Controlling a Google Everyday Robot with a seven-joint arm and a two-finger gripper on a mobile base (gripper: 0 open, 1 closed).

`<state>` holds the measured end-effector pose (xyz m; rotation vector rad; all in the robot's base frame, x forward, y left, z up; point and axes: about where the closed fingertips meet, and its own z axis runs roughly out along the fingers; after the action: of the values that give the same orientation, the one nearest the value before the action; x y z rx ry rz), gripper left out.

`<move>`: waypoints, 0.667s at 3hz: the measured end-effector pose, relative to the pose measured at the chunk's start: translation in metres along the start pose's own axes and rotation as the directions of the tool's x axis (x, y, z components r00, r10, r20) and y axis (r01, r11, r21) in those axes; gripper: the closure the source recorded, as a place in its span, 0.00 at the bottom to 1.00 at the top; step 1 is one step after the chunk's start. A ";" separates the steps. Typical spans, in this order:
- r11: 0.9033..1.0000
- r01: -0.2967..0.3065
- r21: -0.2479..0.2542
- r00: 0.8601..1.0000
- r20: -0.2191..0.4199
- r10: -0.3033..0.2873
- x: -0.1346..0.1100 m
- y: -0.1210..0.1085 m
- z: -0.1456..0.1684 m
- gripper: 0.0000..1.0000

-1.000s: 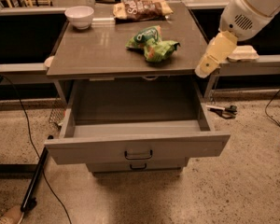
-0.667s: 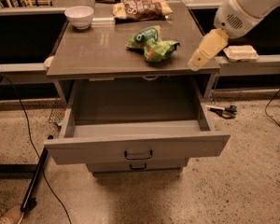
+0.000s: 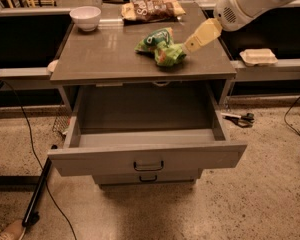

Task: Place green rice chip bag into top drawer

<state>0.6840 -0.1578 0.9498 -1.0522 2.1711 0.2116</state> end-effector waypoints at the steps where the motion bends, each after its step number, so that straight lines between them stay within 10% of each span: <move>1: 0.999 -0.034 0.024 0.998 0.051 0.033 -0.025 -0.003 0.020 0.00; 2: 0.998 -0.063 0.026 0.995 0.074 0.061 -0.041 0.003 0.042 0.00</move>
Offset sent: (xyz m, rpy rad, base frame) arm 0.0528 0.0710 -0.0119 0.1116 -0.0506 -0.0849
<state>0.7212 -0.1123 0.9448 -0.9474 2.1360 0.2431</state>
